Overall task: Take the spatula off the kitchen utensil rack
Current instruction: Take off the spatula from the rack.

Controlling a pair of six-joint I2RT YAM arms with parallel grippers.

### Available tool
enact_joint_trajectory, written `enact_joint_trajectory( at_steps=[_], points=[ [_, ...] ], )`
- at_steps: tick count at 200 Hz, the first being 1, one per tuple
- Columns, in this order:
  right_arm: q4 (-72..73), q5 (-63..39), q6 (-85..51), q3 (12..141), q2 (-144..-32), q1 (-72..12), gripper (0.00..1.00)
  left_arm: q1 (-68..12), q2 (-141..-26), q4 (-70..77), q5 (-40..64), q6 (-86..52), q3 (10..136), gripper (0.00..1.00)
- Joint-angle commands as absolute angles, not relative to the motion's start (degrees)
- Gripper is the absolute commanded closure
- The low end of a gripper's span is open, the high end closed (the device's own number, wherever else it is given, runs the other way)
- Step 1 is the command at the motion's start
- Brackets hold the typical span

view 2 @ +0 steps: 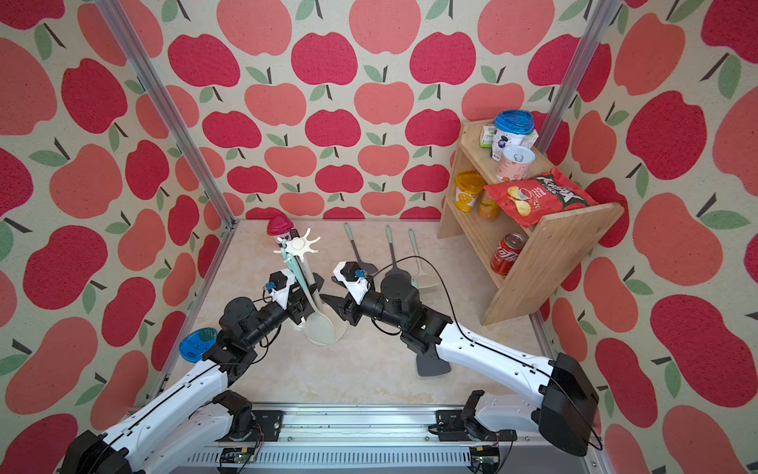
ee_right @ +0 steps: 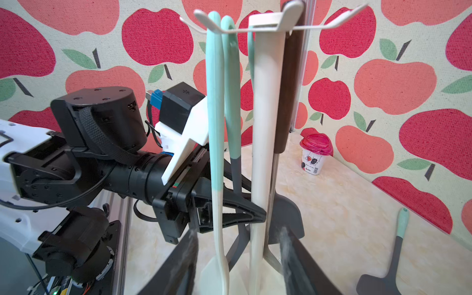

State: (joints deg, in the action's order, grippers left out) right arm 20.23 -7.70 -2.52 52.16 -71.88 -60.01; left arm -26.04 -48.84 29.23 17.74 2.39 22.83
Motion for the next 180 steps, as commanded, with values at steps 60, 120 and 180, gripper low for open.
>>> enact_joint_trajectory(
  at_steps=[60,120,180],
  points=[
    [24.4,-9.5,1.2,57.9,-78.1,-63.5,0.49,-27.0,-48.9,23.4,14.2,1.8,20.0,1.0],
    [23.3,-10.0,1.3,61.0,-81.2,-63.5,0.52,-27.1,-48.9,23.4,14.8,2.0,19.9,1.0],
    [24.3,-10.0,1.4,63.2,-84.8,-63.5,0.57,-27.2,-48.8,23.4,15.4,2.4,19.7,1.0]
  ],
)
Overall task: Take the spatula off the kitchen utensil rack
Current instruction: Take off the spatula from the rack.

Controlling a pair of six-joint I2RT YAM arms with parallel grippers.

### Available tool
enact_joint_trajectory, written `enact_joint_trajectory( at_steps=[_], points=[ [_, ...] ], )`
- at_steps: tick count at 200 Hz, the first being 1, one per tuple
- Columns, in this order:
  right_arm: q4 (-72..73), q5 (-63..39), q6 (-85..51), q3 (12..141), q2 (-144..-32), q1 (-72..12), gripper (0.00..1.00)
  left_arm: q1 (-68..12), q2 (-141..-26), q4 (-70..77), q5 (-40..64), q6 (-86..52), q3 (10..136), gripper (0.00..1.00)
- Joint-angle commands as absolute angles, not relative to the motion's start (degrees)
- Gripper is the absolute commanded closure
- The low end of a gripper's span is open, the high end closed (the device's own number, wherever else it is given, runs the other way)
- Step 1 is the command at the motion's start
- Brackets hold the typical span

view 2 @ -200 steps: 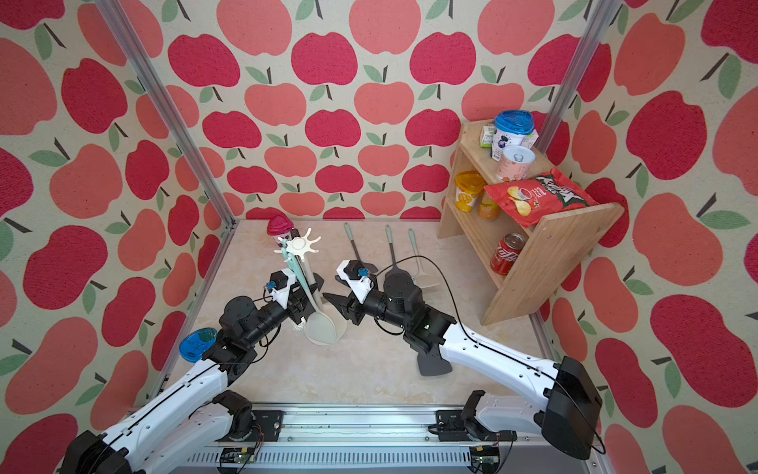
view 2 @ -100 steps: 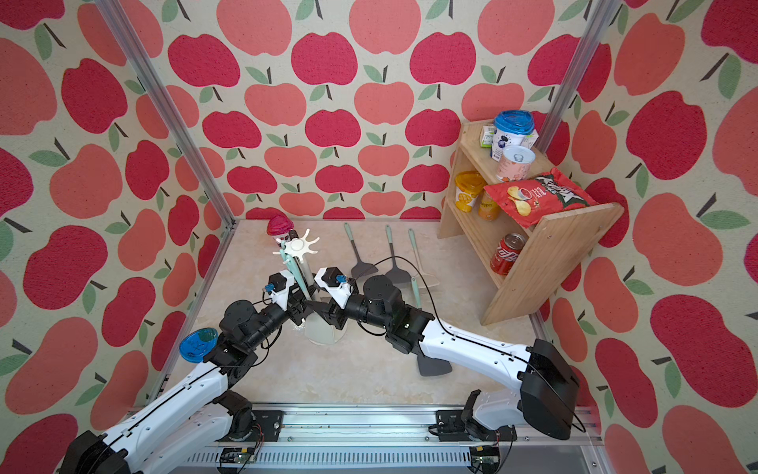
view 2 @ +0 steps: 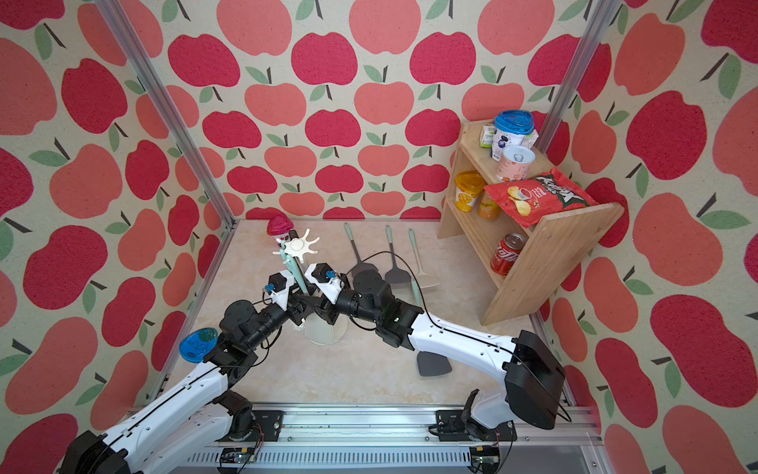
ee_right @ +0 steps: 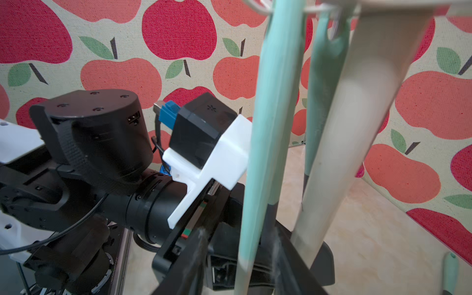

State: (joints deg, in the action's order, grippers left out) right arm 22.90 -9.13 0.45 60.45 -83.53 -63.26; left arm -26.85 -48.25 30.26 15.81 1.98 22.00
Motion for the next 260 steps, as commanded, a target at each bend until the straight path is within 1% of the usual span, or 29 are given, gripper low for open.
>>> enact_joint_trajectory(
  at_steps=[1,15,48,56,70,79,115,207,260],
  points=[
    [24.3,-10.0,1.5,63.3,-84.9,-63.5,0.57,-27.2,-48.8,23.3,15.5,2.4,19.7,1.0],
    [24.8,-10.1,1.6,63.3,-85.3,-63.5,0.6,-27.2,-48.8,23.2,15.4,2.4,19.8,1.0],
    [24.7,-9.9,2.0,63.1,-84.9,-63.5,0.71,-27.2,-49.0,22.9,15.3,2.8,19.9,1.0],
    [24.6,-9.9,2.0,63.1,-84.6,-63.5,0.75,-27.2,-49.1,22.8,15.2,3.0,19.9,1.0],
    [24.7,-10.0,2.0,62.6,-84.1,-63.5,0.86,-27.2,-49.1,22.7,14.9,3.2,19.9,1.0],
    [24.6,-10.1,2.0,62.4,-83.8,-63.5,0.91,-27.2,-49.1,22.5,14.8,3.3,19.9,1.0],
    [24.5,-10.5,1.7,61.5,-82.1,-63.5,1.0,-27.1,-49.1,22.1,14.2,3.9,20.0,1.0],
    [24.4,-16.8,-1.0,60.0,-78.1,-63.4,1.0,-26.7,-49.7,21.4,13.7,4.1,20.4,1.0],
    [18.0,-14.7,0.1,58.3,-71.6,-63.5,1.0,-26.3,-49.4,20.8,13.3,4.5,20.2,1.0]
  ],
)
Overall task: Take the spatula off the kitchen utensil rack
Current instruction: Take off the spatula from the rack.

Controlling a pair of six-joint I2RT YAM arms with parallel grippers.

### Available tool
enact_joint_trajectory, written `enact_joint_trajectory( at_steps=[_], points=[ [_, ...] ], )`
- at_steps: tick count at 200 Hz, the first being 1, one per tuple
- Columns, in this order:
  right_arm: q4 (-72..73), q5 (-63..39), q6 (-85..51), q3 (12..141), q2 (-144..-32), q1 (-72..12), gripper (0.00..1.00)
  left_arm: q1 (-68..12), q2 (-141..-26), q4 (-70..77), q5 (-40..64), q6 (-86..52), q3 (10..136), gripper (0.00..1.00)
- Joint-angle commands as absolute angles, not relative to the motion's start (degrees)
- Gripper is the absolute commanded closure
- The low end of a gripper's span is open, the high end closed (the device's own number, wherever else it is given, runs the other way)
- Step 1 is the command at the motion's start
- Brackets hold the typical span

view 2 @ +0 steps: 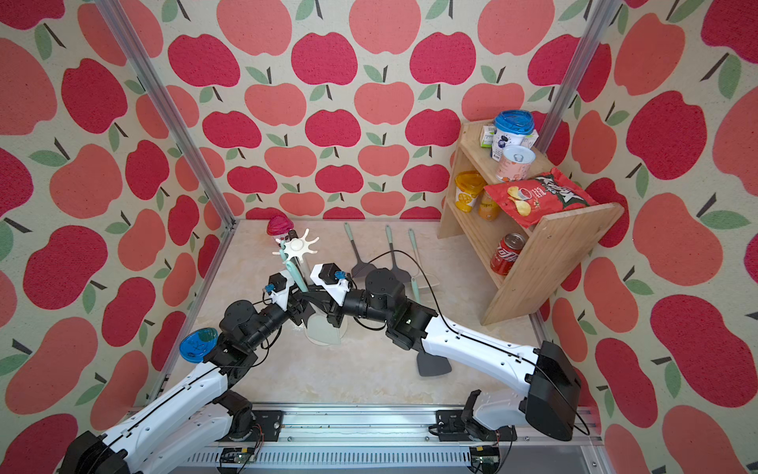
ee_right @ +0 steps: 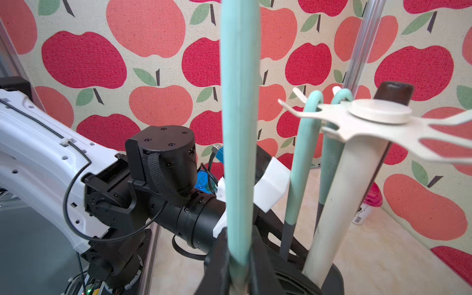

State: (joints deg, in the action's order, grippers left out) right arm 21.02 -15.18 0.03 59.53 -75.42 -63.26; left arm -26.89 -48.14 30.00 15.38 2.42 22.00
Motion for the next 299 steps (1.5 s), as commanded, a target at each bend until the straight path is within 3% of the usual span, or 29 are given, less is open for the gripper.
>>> enact_joint_trajectory(
  at_steps=[1,48,75,181,299],
  points=[
    [17.9,-14.5,0.1,58.3,-71.5,-63.5,1.0,-26.3,-49.3,20.8,13.2,4.5,20.2,1.0],
    [11.7,-5.0,2.9,56.6,-65.3,-63.0,1.0,-25.8,-49.6,21.0,13.4,4.5,20.0,1.0],
    [8.0,-2.5,1.7,57.9,-66.1,-58.0,1.0,-25.8,-50.3,21.5,13.8,4.5,20.1,1.0],
    [12.2,-26.9,-8.8,59.8,-70.9,-34.8,1.0,-25.7,-45.0,17.2,12.6,4.4,20.1,1.0],
    [14.6,-40.0,-11.3,81.6,-99.0,-30.8,1.0,-25.8,-45.6,15.7,13.1,4.6,21.9,1.0]
  ],
)
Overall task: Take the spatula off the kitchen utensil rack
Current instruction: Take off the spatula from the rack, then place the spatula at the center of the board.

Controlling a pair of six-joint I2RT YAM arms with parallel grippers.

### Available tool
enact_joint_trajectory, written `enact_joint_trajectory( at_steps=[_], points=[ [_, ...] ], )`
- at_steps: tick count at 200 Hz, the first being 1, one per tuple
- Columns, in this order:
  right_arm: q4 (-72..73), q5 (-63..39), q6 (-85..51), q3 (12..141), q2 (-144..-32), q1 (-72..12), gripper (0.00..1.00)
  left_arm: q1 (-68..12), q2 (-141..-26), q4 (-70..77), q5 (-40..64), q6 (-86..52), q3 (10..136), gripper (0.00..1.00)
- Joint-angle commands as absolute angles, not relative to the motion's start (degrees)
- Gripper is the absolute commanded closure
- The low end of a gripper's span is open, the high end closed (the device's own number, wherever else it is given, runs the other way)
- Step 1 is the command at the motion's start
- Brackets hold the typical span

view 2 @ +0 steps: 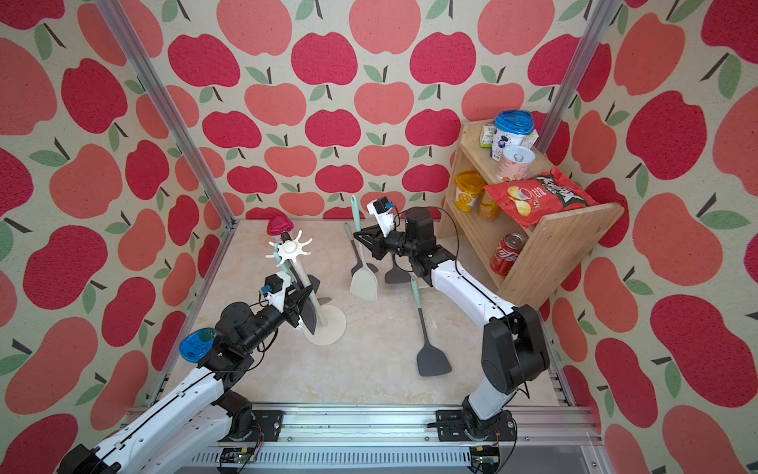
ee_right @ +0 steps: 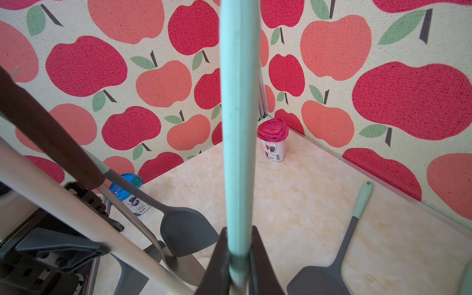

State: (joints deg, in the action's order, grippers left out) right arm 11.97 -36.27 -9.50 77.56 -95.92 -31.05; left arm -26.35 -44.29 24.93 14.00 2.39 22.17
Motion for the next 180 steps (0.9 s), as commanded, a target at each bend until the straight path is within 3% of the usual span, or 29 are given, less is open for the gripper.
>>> enact_joint_trajectory(
  at_steps=[1,180],
  points=[
    [14.6,-40.1,-11.4,81.8,-99.1,-30.7,1.0,-25.8,-45.7,15.7,13.1,4.6,21.9,1.0],
    [8.7,-43.5,-15.1,111.9,-126.0,-31.9,1.0,-25.8,-46.6,15.1,13.5,5.0,22.3,1.0]
  ],
)
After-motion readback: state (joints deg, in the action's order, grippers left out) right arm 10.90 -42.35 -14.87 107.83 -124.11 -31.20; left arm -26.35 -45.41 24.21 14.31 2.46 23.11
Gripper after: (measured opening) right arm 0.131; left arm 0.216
